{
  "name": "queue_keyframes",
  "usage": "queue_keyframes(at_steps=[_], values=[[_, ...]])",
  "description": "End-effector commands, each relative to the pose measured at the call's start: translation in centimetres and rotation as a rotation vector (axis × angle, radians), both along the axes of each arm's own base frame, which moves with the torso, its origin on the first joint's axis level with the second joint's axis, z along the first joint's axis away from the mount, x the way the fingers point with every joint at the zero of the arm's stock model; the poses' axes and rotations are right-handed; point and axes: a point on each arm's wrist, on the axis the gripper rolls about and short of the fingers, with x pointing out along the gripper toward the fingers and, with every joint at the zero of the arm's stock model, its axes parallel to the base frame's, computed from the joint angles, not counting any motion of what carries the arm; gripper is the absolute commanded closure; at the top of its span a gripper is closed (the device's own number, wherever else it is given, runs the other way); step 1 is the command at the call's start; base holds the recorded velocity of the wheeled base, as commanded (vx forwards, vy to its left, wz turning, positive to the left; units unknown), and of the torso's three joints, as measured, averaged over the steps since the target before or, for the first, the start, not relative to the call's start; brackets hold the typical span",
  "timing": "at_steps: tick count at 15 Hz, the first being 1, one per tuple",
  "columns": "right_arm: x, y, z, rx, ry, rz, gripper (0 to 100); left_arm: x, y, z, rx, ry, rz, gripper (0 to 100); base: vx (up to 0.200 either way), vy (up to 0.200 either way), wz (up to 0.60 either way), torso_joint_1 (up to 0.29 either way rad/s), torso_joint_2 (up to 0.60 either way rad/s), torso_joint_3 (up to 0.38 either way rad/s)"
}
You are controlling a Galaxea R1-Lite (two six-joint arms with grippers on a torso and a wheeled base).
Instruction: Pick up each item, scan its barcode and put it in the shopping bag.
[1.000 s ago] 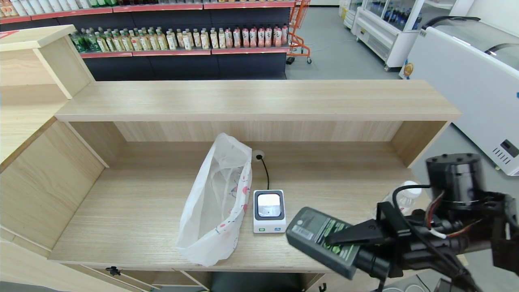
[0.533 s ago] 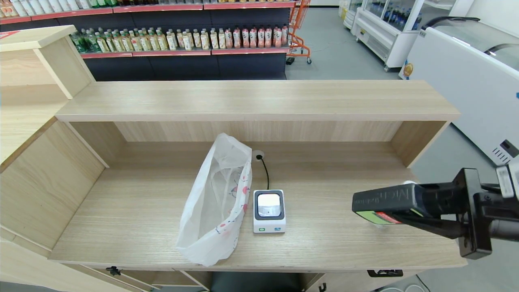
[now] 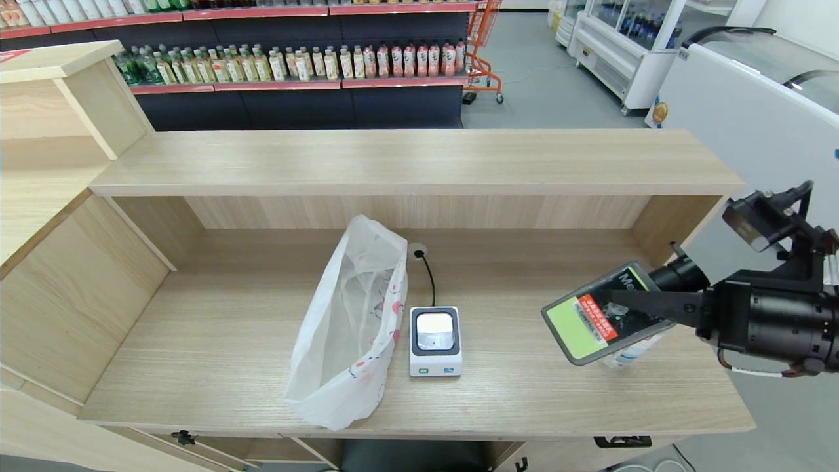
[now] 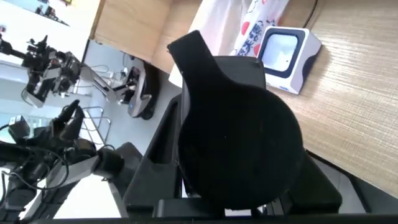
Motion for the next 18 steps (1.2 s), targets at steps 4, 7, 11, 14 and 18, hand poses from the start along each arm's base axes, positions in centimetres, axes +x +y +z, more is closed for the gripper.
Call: queue_keyframes(at_steps=[4,7,11,14,18], values=[[0.9,1.3,-0.9,-0.028,0.033,-0.006,100,0.0,0.0,0.0,0.001,0.001,0.000,0,0.000,0.000,0.00,0.000,0.00,0.000],[0.8,1.4,-1.1,-0.032,0.043,-0.003,100,0.0,0.0,0.0,0.001,0.001,0.000,0,0.000,0.000,0.00,0.000,0.00,0.000],[1.1,1.9,-1.5,-0.059,0.031,0.008,100,0.0,0.0,0.0,0.004,0.001,0.000,0,0.000,0.000,0.00,0.000,0.00,0.000],[1.5,2.0,-1.8,-0.072,0.039,0.005,100,0.0,0.0,0.0,0.001,-0.001,0.000,0,0.000,0.200,0.00,0.002,0.00,0.002],[4.3,2.6,-3.2,-0.155,0.017,-0.082,100,0.0,0.0,0.0,0.001,0.001,0.000,0,0.000,0.200,0.00,0.012,0.00,0.001]])
